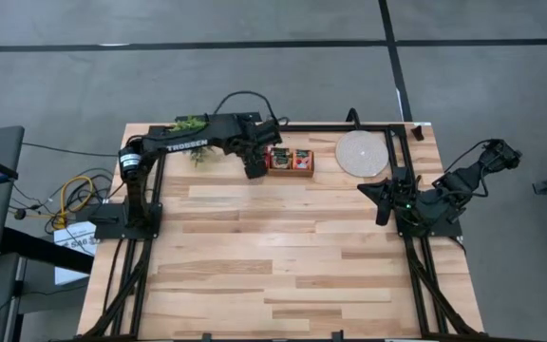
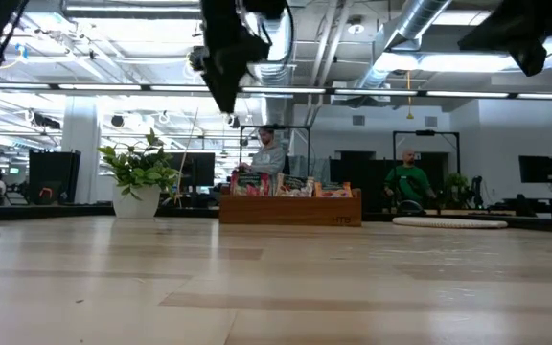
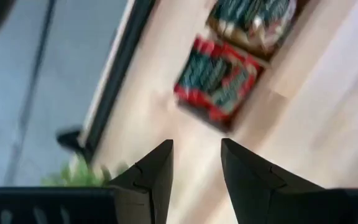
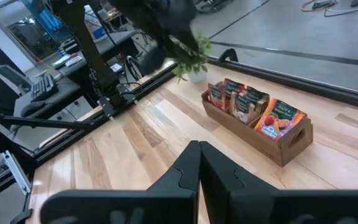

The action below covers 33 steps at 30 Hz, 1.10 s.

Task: Pick & Place Tea
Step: Adjust the brown tea bags

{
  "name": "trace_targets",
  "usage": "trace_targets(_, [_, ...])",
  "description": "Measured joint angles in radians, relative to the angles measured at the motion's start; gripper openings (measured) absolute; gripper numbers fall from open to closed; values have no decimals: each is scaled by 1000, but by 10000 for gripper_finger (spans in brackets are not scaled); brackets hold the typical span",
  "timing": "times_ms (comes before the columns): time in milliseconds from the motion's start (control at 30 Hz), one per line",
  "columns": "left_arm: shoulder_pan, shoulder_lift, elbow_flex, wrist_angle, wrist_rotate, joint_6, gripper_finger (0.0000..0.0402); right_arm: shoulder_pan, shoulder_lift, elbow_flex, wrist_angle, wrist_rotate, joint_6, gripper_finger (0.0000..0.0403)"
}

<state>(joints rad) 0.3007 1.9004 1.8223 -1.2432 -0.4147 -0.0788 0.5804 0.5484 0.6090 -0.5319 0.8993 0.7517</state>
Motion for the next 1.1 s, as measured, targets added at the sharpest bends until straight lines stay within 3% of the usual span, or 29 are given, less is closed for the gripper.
trace_targets(67, [-11, -34, 4, -55, 24, -76, 129, 0, 0, 0, -39, -5, 0, 0])
trace_targets(200, [-55, -153, -79, -13, 65, -130, 129, 0, -14, 0, -139, -16, 1, 0])
trace_targets(467, [-135, -536, -486, 216, 137, -298, 129, 0, -90, 28, -156, -64, 6, 0])
trace_targets(733, [-275, -946, -894, 469, 194, -547, 129, 1, -193, 42, -173, -227, 17, 0])
trace_targets(867, [-366, -1103, -1055, 632, 197, -601, 129, 1, -204, 43, -178, -262, 97, 0])
trace_targets(967, [-417, -1203, -1159, 724, 193, -617, 129, 1, -202, 34, -168, -350, 60, 0])
trace_targets(1100, [-466, -1303, -1275, 874, 192, -623, 129, 2, -202, -26, -33, -406, 44, 0])
